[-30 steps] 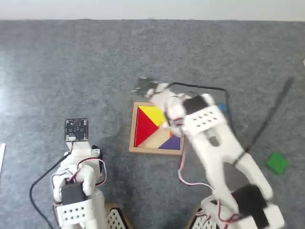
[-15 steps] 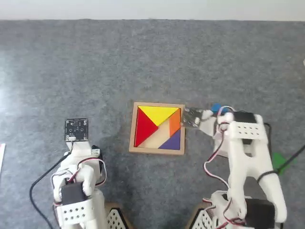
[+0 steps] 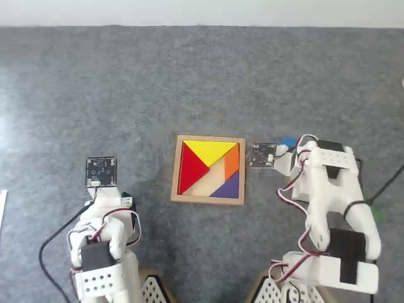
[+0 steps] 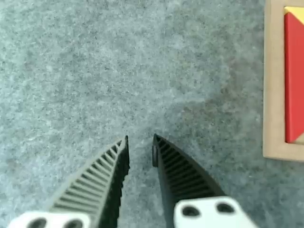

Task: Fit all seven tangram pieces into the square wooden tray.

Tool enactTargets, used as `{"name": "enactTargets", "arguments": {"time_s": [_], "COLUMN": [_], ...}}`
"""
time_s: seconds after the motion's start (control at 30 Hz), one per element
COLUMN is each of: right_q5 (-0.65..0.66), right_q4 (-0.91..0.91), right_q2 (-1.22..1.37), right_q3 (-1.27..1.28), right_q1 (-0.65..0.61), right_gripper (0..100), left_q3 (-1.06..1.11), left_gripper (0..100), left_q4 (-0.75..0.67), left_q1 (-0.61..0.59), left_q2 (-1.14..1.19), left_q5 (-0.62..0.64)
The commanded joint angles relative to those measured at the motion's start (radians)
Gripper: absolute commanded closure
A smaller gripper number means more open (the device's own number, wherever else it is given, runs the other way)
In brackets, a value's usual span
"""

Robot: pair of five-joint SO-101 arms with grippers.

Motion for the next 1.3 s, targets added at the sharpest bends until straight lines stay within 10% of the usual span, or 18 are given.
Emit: {"name": "enactTargets", "arguments": {"time_s": [0.0,1.27], "right_q5": [0.008,-0.104], "right_q4": [-0.035,-0.062], "right_q2": [-0.001,-0.012], "right_q3": [-0.051,-0.054], "right_q1": [-0.031,-0.09], "right_gripper": [77.2,91.6], "left_q3": [-0.012,-0.012], "left_gripper": [92,92], "left_q4": [0.003,0.003], "left_q1": [0.002,0.002], "left_q2": [-0.018,-0.018], "left_q5": [-0.002,-0.002]}}
